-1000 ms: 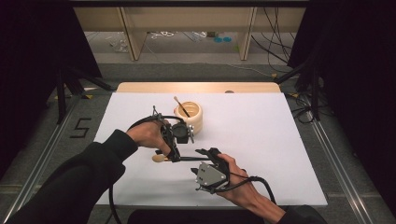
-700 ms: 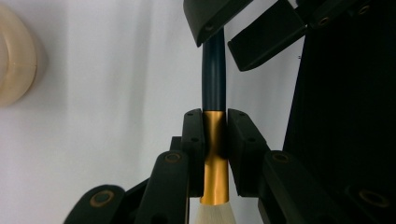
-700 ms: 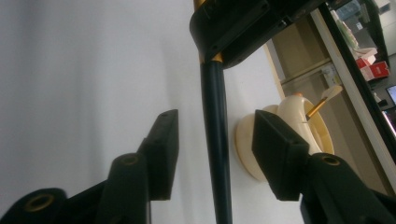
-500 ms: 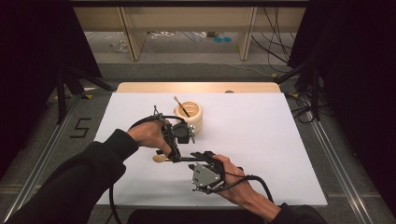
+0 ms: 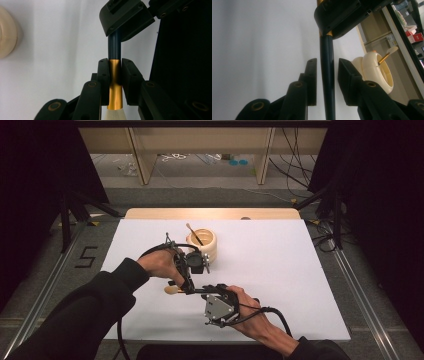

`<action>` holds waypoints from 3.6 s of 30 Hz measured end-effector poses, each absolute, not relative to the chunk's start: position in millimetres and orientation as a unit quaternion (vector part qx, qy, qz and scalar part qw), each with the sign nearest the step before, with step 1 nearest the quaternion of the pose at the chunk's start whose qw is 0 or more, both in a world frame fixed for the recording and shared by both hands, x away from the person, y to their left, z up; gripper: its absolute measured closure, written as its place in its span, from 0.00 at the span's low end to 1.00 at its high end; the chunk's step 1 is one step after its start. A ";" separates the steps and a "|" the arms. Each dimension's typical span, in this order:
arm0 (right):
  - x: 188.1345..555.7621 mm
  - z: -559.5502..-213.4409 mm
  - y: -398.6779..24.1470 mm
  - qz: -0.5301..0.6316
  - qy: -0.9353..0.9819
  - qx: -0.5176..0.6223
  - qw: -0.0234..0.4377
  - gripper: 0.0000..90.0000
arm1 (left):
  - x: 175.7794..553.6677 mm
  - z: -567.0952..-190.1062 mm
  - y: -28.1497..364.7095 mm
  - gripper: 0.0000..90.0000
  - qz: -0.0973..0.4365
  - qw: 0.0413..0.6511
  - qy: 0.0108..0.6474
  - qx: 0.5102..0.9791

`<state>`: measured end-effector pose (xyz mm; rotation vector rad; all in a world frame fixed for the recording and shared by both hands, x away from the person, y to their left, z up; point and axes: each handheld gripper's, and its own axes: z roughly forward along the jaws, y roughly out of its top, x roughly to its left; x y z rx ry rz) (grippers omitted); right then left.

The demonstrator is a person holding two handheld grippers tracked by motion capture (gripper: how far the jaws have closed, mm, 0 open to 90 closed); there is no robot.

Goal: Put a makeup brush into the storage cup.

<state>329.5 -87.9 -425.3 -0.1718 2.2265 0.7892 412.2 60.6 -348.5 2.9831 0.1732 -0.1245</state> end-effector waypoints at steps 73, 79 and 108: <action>367.5 -410.7 -134.0 0.409 0.857 0.096 0.299 0.88 | 390.7 -318.1 135.9 0.29 0.145 0.381 0.237 0.882; 372.9 -409.7 -139.9 0.440 0.845 0.125 0.276 0.88 | 384.7 -330.1 141.1 0.28 0.139 0.416 0.262 0.860; 382.1 -407.5 -144.3 0.544 0.786 0.198 0.218 0.88 | 378.0 -368.4 135.1 0.27 0.131 0.555 0.326 0.754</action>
